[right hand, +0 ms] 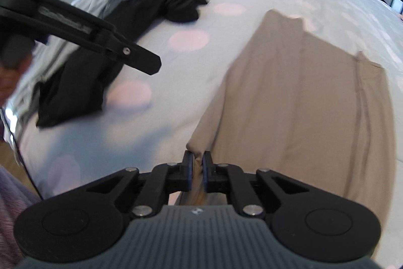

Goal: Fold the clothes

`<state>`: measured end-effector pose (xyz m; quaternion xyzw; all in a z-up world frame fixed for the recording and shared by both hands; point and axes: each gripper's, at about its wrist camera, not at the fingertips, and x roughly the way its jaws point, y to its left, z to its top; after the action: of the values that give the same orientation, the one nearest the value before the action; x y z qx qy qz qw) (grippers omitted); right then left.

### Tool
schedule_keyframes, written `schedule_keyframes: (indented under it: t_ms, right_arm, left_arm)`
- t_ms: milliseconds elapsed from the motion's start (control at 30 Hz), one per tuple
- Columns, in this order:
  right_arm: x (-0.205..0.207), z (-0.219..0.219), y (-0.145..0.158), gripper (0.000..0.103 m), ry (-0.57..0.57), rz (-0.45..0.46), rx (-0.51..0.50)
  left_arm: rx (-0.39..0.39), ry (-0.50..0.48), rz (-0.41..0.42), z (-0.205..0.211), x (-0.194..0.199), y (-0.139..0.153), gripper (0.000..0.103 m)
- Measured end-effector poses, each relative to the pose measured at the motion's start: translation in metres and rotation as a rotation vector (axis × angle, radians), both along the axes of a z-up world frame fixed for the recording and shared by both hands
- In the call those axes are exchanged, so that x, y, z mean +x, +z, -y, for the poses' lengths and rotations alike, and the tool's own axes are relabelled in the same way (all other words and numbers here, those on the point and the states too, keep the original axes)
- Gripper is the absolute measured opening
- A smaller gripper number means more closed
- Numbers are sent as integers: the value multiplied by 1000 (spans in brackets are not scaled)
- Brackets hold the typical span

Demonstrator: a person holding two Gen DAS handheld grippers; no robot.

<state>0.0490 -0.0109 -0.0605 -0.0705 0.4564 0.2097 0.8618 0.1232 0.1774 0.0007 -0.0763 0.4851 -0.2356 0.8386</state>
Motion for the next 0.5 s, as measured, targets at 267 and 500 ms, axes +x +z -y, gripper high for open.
schedule_keyframes:
  t_ms: [267,500]
  right_arm:
    - [-4,58,21,9,-122,-12,120]
    - [-5,76,19,9,-136,-36,184]
  left_arm:
    - [-177,11,-79,24,82,-4,42]
    - [-229,133,-159,46,169,-36,45]
